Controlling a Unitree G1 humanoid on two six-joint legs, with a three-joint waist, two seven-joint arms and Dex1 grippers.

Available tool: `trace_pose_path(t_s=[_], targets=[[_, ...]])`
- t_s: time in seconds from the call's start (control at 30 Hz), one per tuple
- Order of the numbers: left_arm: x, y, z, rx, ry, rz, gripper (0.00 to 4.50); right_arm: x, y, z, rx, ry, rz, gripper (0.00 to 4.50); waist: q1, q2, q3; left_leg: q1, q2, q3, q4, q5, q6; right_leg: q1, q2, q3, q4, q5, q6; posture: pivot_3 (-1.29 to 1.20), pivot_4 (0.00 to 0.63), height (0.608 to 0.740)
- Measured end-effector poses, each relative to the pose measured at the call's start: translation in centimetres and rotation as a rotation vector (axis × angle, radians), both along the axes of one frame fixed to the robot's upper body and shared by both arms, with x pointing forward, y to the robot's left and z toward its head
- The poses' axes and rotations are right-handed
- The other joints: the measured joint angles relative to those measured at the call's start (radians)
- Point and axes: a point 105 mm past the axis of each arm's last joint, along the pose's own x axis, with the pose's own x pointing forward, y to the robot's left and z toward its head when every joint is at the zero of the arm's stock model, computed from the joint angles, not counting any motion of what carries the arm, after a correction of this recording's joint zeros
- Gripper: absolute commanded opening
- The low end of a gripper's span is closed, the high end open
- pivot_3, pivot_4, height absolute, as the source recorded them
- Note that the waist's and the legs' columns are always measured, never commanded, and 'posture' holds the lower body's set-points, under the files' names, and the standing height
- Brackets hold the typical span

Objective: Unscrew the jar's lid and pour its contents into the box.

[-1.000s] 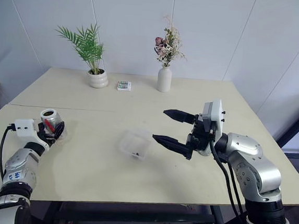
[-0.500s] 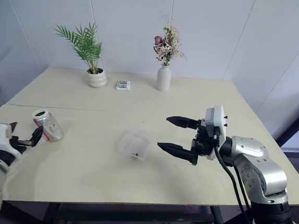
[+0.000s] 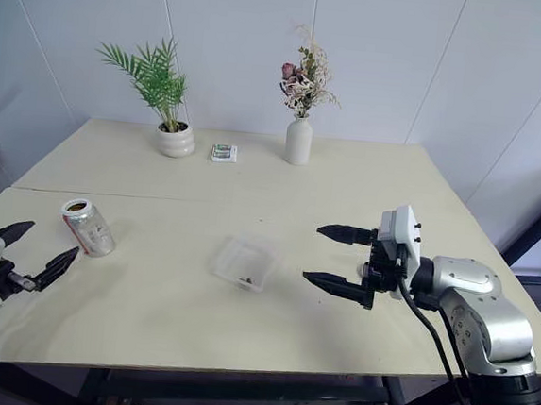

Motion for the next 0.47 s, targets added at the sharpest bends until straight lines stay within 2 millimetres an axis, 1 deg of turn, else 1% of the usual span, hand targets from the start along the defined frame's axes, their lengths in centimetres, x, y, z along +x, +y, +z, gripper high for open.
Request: trace_pose_path(t_s=[0.07, 0.13, 0.2, 0.27, 0.33, 0.37, 0.47], targets=[[0.2, -2.2, 0.4, 0.035, 0.024, -0.155, 4.46, -0.1, -0.4, 0.1, -0.013, -0.003, -0.013, 4.5, -0.001, 0.0, 0.0, 0.0, 0.001, 0.001, 0.0, 0.0, 0.0, 0.0, 0.0, 0.001, -0.001, 0.0, -0.001, 0.0, 0.15, 0.74], [0.2, -4.3, 0.4, 0.103, 0.075, -0.323, 4.46, -0.2, -1.0, 0.0, -0.039, 0.004, -0.029, 4.5, -0.001, 0.0, 0.0, 0.0, 0.001, 0.001, -0.001, 0.0, 0.0, 0.0, 0.0, 0.001, -0.002, -0.001, -0.002, 0.0, 0.15, 0.74], [0.1, -5.7, 0.2, 0.156, 0.106, -0.441, 4.46, -0.4, -1.2, -0.2, -0.061, 0.004, -0.029, 4.5, -0.003, 0.001, 0.0, 0.0, 0.001, 0.001, -0.001, 0.0, 0.0, 0.0, 0.001, 0.001, -0.002, -0.004, -0.007, 0.0, 0.15, 0.74], [0.2, -6.3, -0.1, 0.164, 0.132, -0.515, 4.46, -0.5, -1.5, -0.4, -0.087, 0.005, -0.036, 4.5, -0.008, 0.001, 0.0, 0.0, 0.001, 0.003, -0.001, -0.001, -0.001, -0.001, 0.003, 0.002, -0.002, -0.004, -0.008, 0.0, 0.15, 0.74], [0.5, -6.4, -0.4, 0.161, 0.156, -0.554, 4.46, -0.7, -1.9, -0.7, -0.104, 0.011, -0.049, 4.5, -0.008, 0.001, 0.0, 0.0, 0.0, 0.003, -0.001, -0.001, -0.001, -0.001, 0.006, 0.001, 0.0, -0.001, -0.002, 0.0, 0.15, 0.74], [0.6, -6.4, -0.5, 0.16, 0.165, -0.566, 4.46, -0.8, -2.0, -1.0, -0.111, 0.015, -0.057, 4.5, -0.007, 0.001, 0.0, 0.0, 0.001, 0.002, 0.0, -0.002, -0.002, -0.002, 0.007, 0.001, 0.001, 0.001, 0.002, 0.0, 0.15, 0.74], [0.7, -6.3, -0.7, 0.154, 0.175, -0.568, 4.46, -0.9, -2.4, -1.9, -0.116, 0.036, -0.09, 4.5, -0.007, 0.001, 0.0, 0.0, 0.003, 0.002, 0.0, -0.002, -0.002, -0.002, 0.01, 0.001, 0.002, 0.002, 0.003, 0.0, 0.15, 0.74]])
